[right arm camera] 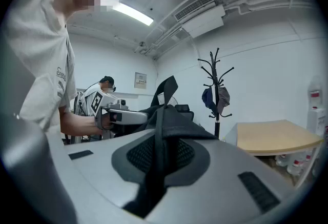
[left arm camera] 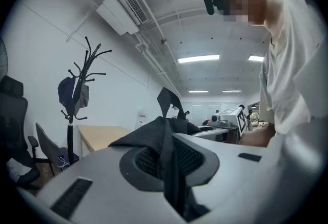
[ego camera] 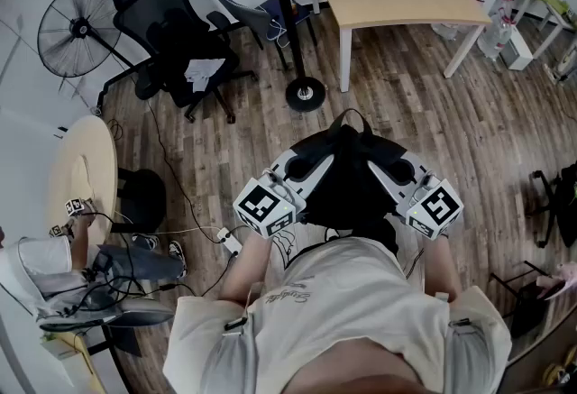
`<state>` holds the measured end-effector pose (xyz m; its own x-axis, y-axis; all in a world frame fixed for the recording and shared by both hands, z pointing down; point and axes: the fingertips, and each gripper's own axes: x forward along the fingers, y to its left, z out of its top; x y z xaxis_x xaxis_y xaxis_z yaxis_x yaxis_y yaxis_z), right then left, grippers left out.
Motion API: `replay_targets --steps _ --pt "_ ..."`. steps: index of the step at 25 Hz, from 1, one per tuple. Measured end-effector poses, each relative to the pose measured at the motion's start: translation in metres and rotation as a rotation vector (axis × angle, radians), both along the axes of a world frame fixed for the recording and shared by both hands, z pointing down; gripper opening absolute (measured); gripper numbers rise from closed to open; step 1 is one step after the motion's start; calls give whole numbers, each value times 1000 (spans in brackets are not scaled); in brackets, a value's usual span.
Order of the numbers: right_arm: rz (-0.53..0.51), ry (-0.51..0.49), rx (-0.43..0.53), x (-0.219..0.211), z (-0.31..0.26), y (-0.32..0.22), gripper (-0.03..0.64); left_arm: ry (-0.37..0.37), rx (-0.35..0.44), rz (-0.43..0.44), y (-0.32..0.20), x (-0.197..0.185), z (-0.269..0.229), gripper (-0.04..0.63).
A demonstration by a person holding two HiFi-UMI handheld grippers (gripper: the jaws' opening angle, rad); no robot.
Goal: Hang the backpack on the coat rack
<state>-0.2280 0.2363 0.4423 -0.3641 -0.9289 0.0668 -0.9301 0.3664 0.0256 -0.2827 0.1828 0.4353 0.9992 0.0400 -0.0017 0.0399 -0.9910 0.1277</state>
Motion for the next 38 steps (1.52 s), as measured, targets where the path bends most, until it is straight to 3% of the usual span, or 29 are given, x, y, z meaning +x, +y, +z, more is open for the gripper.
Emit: replay_targets --steps 6,14,24,38 --pt "13 4 12 6 -2 -13 29 6 1 14 -13 6 -3 51" --pt "6 1 28 42 -6 -53 31 -3 9 0 -50 40 -8 51" --pt "-36 -21 46 140 -4 -127 31 -43 36 -45 -121 137 -9 51" --pt "-108 62 96 258 -28 -228 31 -5 57 -98 -217 251 -30 51"
